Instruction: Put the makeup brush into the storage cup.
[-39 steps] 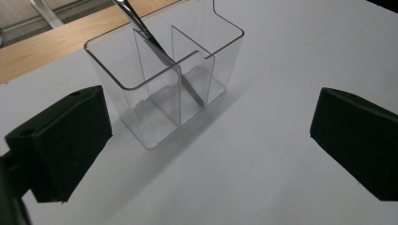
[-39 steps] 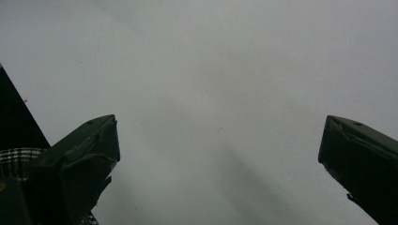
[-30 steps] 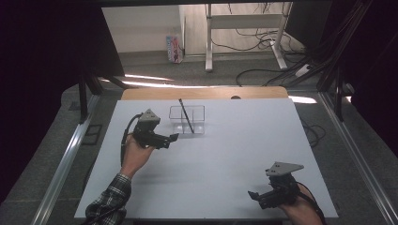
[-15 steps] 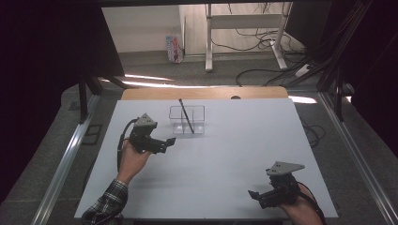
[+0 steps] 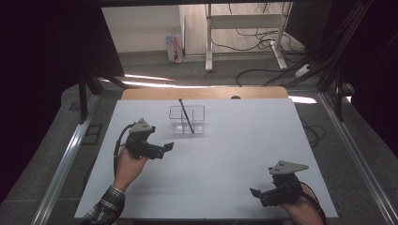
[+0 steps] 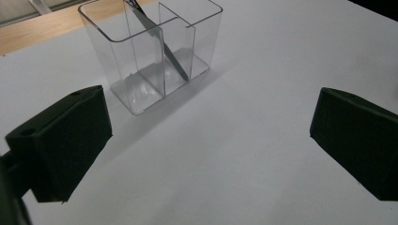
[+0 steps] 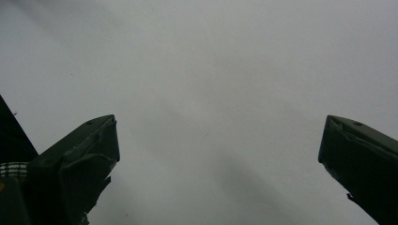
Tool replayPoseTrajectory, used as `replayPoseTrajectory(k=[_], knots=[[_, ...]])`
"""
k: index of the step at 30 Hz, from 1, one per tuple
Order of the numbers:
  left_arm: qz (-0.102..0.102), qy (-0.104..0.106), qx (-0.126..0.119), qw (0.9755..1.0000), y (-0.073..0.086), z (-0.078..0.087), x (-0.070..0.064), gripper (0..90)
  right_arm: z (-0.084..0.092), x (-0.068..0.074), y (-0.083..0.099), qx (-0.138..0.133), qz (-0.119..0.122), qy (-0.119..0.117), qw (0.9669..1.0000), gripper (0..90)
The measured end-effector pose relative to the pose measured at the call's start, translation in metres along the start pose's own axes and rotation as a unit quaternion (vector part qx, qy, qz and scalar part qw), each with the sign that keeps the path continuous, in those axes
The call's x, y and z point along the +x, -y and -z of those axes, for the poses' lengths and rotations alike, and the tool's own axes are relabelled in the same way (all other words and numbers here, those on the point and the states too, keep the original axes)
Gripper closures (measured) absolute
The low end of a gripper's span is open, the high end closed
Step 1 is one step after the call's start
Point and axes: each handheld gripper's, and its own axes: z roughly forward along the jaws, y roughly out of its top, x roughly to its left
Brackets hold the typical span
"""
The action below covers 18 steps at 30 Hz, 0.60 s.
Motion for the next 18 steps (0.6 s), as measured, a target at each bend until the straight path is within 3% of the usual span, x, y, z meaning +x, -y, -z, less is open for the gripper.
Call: replayPoseTrajectory(k=[6,18], knots=[[-0.002,0.001,0.001,1.0,0.005,0.005,-0.005,0.0,0.001,-0.001,0.001,-0.001,0.002,0.013,0.9999,0.0],[-0.002,0.006,0.005,1.0,0.016,0.011,-0.013,0.0,0.0,-0.001,0.001,0.002,0.0,0.015,0.9999,0.0]])
